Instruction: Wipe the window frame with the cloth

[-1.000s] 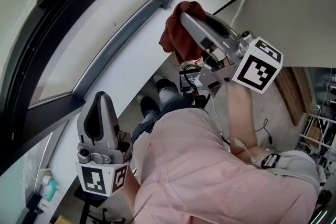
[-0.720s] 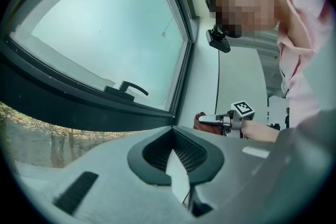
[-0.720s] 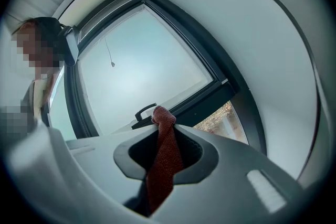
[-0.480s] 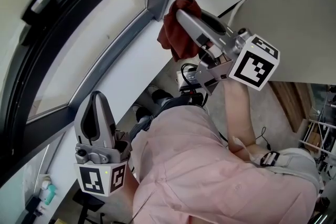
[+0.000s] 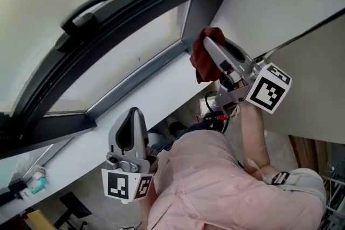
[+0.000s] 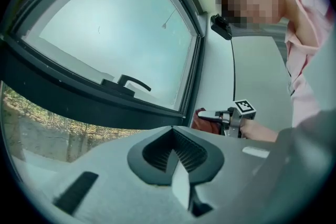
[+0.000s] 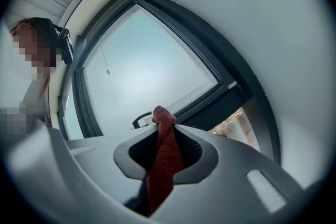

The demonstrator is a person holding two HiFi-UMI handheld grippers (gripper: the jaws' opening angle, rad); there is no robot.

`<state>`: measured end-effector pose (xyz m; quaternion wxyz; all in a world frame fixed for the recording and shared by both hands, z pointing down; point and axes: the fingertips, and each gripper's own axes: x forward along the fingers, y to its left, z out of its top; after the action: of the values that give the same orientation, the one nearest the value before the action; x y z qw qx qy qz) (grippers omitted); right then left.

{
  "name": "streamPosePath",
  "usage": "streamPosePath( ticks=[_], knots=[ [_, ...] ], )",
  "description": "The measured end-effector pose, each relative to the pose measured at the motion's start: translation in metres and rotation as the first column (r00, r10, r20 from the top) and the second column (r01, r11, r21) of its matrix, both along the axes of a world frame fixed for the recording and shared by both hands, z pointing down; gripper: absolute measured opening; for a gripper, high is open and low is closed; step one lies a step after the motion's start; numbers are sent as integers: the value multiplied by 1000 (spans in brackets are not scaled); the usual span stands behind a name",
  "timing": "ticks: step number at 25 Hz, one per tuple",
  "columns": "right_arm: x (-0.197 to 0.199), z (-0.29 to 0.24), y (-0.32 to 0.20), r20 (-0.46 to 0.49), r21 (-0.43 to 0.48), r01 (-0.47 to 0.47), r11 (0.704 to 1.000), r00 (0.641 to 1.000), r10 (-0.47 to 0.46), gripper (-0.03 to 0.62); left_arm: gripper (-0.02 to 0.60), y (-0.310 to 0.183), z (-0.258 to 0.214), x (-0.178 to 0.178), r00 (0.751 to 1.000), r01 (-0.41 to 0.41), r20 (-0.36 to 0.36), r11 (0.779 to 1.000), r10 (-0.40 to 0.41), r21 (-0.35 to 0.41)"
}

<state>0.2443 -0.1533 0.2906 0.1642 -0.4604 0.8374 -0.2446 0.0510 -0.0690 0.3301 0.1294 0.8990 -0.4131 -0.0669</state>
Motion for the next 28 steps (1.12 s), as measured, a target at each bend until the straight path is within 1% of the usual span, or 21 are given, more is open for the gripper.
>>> streamPosePath(
  ticks=[2, 3, 4, 5, 6, 8, 9, 10, 11, 12, 13, 14, 15, 17, 19, 22, 23, 24, 26, 27, 28],
  knots=[
    [-15, -24, -16, 16, 68, 44, 997, 999, -45, 57, -3, -1, -3, 6, 1000, -1, 4, 1000, 1, 5],
    [-24, -45, -24, 11, 134, 55, 989, 998, -57, 55, -3, 0, -6, 7, 1000, -4, 7, 1000, 4, 8],
    [-33, -70, -31, -1, 227, 51, 973, 999, -52, 55, -3, 2, -8, 6, 1000, -8, 10, 1000, 8, 8],
    [-42, -99, -37, -16, 348, 31, 937, 999, -27, 55, -3, 4, -9, 5, 1000, -10, 12, 1000, 10, 5],
    [-50, -128, -40, -26, 486, 1, 874, 1000, 14, 55, -3, 5, -9, 2, 1000, -10, 14, 1000, 10, 0],
    [-76, -174, -45, -42, 722, -28, 692, 996, 83, 55, -3, 2, -10, -7, 1000, 1, 15, 1000, -1, -4],
    [-97, -181, -49, -81, 779, 7, 627, 993, 90, 55, -3, 0, -11, -13, 1000, 12, 14, 1000, -12, -3],
    [-120, -176, -57, -153, 790, 73, 609, 985, 81, 55, -3, -2, -14, -18, 1000, 22, 12, 1000, -22, 1],
    [-142, -160, -68, -246, 758, 148, 635, 967, 69, 55, -3, -3, -16, -24, 999, 31, 10, 999, -31, 5],
    [-158, -138, -80, -337, 695, 200, 691, 939, 66, 55, -3, -3, -18, -29, 999, 40, 7, 999, -40, 7],
    [-165, -114, -92, -410, 617, 211, 759, 908, 81, 57, -3, -3, -19, -34, 999, 48, 6, 999, -48, 6],
    [-163, -91, -103, -464, 540, 180, 822, 879, 112, 58, -3, -3, -20, -39, 998, 57, 6, 998, -57, 1],
    [-157, -73, -112, -507, 472, 130, 872, 849, 147, 58, -3, -4, -19, -45, 998, 65, 6, 998, -65, -5],
    [-144, -46, -125, -589, 355, 57, 933, 789, 176, 58, -3, -5, -17, -53, 997, 76, 4, 997, -76, -17],
    [-143, -31, -132, -653, 265, 46, 963, 744, 144, 60, -3, -7, -15, -58, 997, 73, 2, 997, -73, -27],
    [-169, -24, -132, -714, 193, 116, 974, 698, 59, 60, -3, -11, -13, -59, 998, 58, -10, 998, -59, -36],
    [-184, -22, -131, -747, 193, 161, 968, 663, 39, 60, -3, -12, -13, -59, 998, 54, -14, 998, -55, -37],
    [-198, -21, -129, -788, 208, 197, 958, 614, 45, 60, -3, -12, -14, -59, 999, 51, -17, 998, -51, -35],
    [-207, -23, -131, -855, 259, 209, 943, 504, 123, 60, -3, -13, -16, -61, 999, 48, -16, 998, -49, -28],
    [-204, -24, -134, -869, 279, 193, 941, 468, 162, 58, -3, -14, -17, -63, 999, 49, -14, 998, -50, -26],
    [-201, -25, -138, -875, 285, 176, 942, 449, 181, 61, -3, -16, -18, -65, 999, 52, -13, 998, -52, -24]
  ],
)
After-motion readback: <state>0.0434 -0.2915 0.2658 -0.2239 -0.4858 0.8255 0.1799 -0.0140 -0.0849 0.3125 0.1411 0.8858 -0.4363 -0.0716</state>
